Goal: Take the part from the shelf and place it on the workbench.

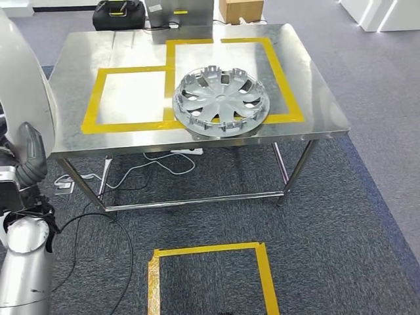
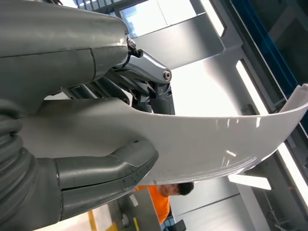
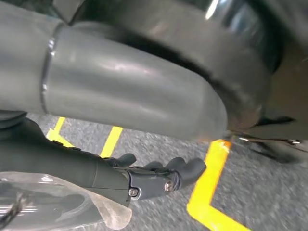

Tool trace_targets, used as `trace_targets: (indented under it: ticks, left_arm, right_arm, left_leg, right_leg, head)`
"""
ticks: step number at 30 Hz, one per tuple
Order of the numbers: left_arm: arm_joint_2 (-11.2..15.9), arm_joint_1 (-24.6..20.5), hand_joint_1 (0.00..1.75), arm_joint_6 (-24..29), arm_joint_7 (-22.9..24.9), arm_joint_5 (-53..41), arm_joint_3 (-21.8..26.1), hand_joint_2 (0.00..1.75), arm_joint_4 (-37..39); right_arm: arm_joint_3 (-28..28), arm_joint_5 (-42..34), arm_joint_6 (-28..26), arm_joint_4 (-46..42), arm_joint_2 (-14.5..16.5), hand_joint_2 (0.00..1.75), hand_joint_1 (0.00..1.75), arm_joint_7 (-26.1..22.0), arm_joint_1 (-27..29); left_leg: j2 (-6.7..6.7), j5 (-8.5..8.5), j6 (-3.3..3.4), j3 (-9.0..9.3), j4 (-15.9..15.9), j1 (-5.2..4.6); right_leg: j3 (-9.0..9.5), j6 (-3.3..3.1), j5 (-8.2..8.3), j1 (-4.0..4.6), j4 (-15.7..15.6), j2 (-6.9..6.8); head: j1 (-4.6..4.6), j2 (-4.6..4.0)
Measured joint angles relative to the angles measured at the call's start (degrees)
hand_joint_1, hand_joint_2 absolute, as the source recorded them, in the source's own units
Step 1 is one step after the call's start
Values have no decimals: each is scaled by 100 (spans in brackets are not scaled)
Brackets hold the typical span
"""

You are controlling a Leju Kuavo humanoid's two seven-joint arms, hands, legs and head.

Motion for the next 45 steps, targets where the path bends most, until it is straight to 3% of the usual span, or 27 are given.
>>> trace_targets:
  ticks: [2, 3, 4, 6, 7, 9, 11, 12, 13, 14, 17, 18, 19, 23, 25, 27, 28, 29, 31, 33, 34, 38, 40, 42, 43, 44, 45]
  left_arm:
    - [0, 7, 175, -2, 0, 2, -1, 175, 9]
    - [0, 12, 175, -4, 1, 5, -1, 175, 14]
    - [0, 16, 175, -7, 1, 5, -1, 175, 18]
    - [1, 7, 175, -11, -1, 4, 0, 175, 17]
    - [1, 0, 175, -13, -2, 1, -1, 175, 16]
    - [2, -9, 175, -15, -4, 1, -4, 175, 17]
    - [5, -5, 175, -17, -2, 9, -5, 175, 20]
    - [7, -2, 175, -17, -1, 13, -5, 175, 20]
    - [8, -1, 175, -18, 1, 17, -4, 175, 21]
    - [9, 0, 175, -21, 2, 19, -4, 175, 21]
    - [16, 2, 175, -34, 5, 17, -5, 175, 27]
    - [21, 5, 175, -42, 13, 14, -7, 175, 33]
    - [24, 9, 175, -50, 20, 10, -8, 175, 38]
    - [27, -7, 175, -89, 32, -9, -8, 175, 44]
    - [25, -26, 175, -113, 39, -17, -10, 175, 44]
    - [21, -32, 175, -136, 61, -44, -15, 175, 48]
    - [20, -29, 175, -152, 85, -68, -17, 175, 52]
    - [21, -28, 175, -170, 111, -91, -20, 175, 61]
    - [22, -26, 175, -210, 152, -122, -22, 175, 80]
    - [23, -29, 175, -237, 173, -133, -24, 175, 95]
    - [25, -28, 175, -247, 189, -137, -24, 175, 100]
    - [31, -21, 175, -263, 256, -191, -32, 175, 116]
    - [56, -19, 175, -256, 320, -234, -31, 175, 140]
    - [101, 5, 175, -242, 396, -314, -14, 175, 226]
    - [126, 28, 175, -238, 436, -385, 3, 175, 295]
    - [151, 48, 175, -235, 473, -467, 22, 175, 367]
    - [180, 62, 175, -236, 503, -540, 42, 175, 436]
  right_arm:
    - [0, -1, 1, 9, -1, 0, 0, 2, 28]
    - [0, -2, 2, 13, -1, 0, 0, 3, 32]
    - [0, -2, 2, 14, -1, 0, 0, 4, 31]
    - [-1, -1, 2, 10, 0, 0, 0, 3, 26]
    - [-1, -1, 0, 8, -1, 0, 0, 2, 26]
    - [-2, 0, -1, 8, 0, 0, 0, 1, 15]
    - [-2, 0, 1, 8, 4, 0, 0, -1, 6]
    - [-2, 0, 2, 8, 7, 0, 0, -1, 7]
    - [-2, 0, 2, 8, 9, 0, 0, 1, 9]
    - [-2, 0, 2, 8, 11, 0, 0, 2, 12]
    - [-2, -2, 2, 9, 14, 0, 0, 3, 11]
    - [-2, -3, 2, 10, 14, 0, 0, 3, 1]
    - [-2, -4, 2, 10, 14, 0, 0, 4, -5]
    - [0, -4, 4, 9, 18, 0, 0, 3, -29]
    - [-1, -4, 4, 8, 18, 0, 0, 3, -43]
    - [-1, -5, 5, 8, 19, 0, 0, 3, -46]
    - [0, -7, 8, 8, 19, 0, 0, 4, -44]
    - [0, -8, 12, 8, 19, 0, 0, 5, -41]
    - [0, -11, 20, 9, 17, 0, 0, 8, -37]
    - [0, -13, 38, 12, 7, 0, 0, -3, -38]
    - [0, -13, 56, 13, -1, 0, 0, -18, -41]
    - [0, -20, 115, 14, -34, 0, 0, -73, -30]
    - [-1, -34, 85, 14, -41, 0, 0, -69, -31]
    - [-2, -44, 60, 13, -33, 0, 0, -51, -36]
    - [-2, -44, 68, 13, -28, 0, 0, -45, -33]
    - [-2, -44, 84, 13, -28, 0, 0, -45, -26]
    - [-2, -45, 102, 13, -29, 0, 0, -46, -19]
  left_leg:
    - [-3, -171, -44, 174, -5, -1]
    - [-5, -231, -77, 217, -21, 0]
    - [-9, -260, -113, 271, -28, 1]
    - [-10, -208, -183, 292, 50, 4]
    - [-5, -135, -218, 216, 250, 6]
    - [5, -117, -281, -171, 887, 20]
    - [9, -432, -327, -656, 1479, 44]
    - [10, -612, -340, -846, 1613, 56]
    - [11, -689, -347, -968, 1597, 66]
    - [12, -605, -350, -1019, 1439, 72]
    - [34, 308, -341, -975, 541, 69]
    - [44, 527, -317, -970, 351, 57]
    - [49, 628, -286, -983, 271, 44]
    - [33, 675, -136, -924, 180, 40]
    - [37, 666, -75, -880, 133, 55]
    - [37, 631, -32, -870, 131, 46]
    - [35, 609, -22, -855, 132, 42]
    - [30, 584, -21, -831, 133, 39]
    - [19, 517, -42, -747, 134, 37]
    - [14, 451, -88, -690, 150, 16]
    - [13, 435, -114, -684, 156, 8]
    - [18, 352, -229, -690, 215, 19]
    - [24, 112, -296, -877, 649, 39]
    - [25, -178, -342, -1239, 1374, 65]
    - [26, -230, -357, -1382, 1624, 77]
    - [26, -171, -365, -1439, 1680, 87]
    - [27, -1, -367, -1383, 1502, 97]
  right_leg:
    - [82, -60, 612, 27, -544, -6]
    - [125, -95, 800, 45, -658, -7]
    - [161, -132, 852, 60, -675, -5]
    - [281, -202, 789, 58, -715, 4]
    - [346, -236, 758, 45, -752, 7]
    - [497, -284, 684, 15, -819, 12]
    - [653, -304, 575, 5, -852, 25]
    - [737, -304, 513, 1, -857, 36]
    - [826, -300, 448, -4, -858, 46]
    - [917, -293, 385, -8, -858, 54]
    - [1118, -235, 217, -14, -860, 76]
    - [1142, -198, 176, -11, -859, 82]
    - [1138, -158, 145, -6, -864, 85]
    - [1127, -31, 26, -11, -827, 59]
    - [828, 2, -214, -9, -297, 49]
    - [324, 22, -450, -8, 474, 48]
    - [131, 26, -439, -9, 692, 47]
    - [38, 25, -315, -8, 705, 46]
    - [192, -6, 206, -8, 93, 44]
    - [489, -58, 541, 10, -590, 43]
    - [573, -81, 580, 21, -764, 47]
    - [661, -179, 539, 9, -873, 54]
    - [707, -234, 532, -16, -904, 44]
    - [728, -264, 508, -17, -904, 42]
    - [741, -269, 497, -18, -904, 44]
    - [755, -268, 485, -20, -903, 46]
    - [775, -259, 472, -23, -902, 49]
  head:
    - [-15, 0]
    - [-23, 0]
    - [-33, 0]
    - [-37, 0]
    - [-42, 0]
    - [-49, 0]
    - [-51, 0]
    - [-52, 0]
    - [-52, 0]
    - [-54, 0]
    - [-51, 0]
    - [-53, 0]
    - [-58, 0]
    - [-64, 0]
    - [-41, 0]
    - [-27, 0]
    - [-28, 0]
    - [-28, 0]
    - [-26, 0]
    - [-29, 0]
    - [-36, 0]
    - [-40, 0]
    - [-49, 0]
    - [-53, 0]
    - [-53, 0]
    - [-53, 0]
    - [-53, 0]
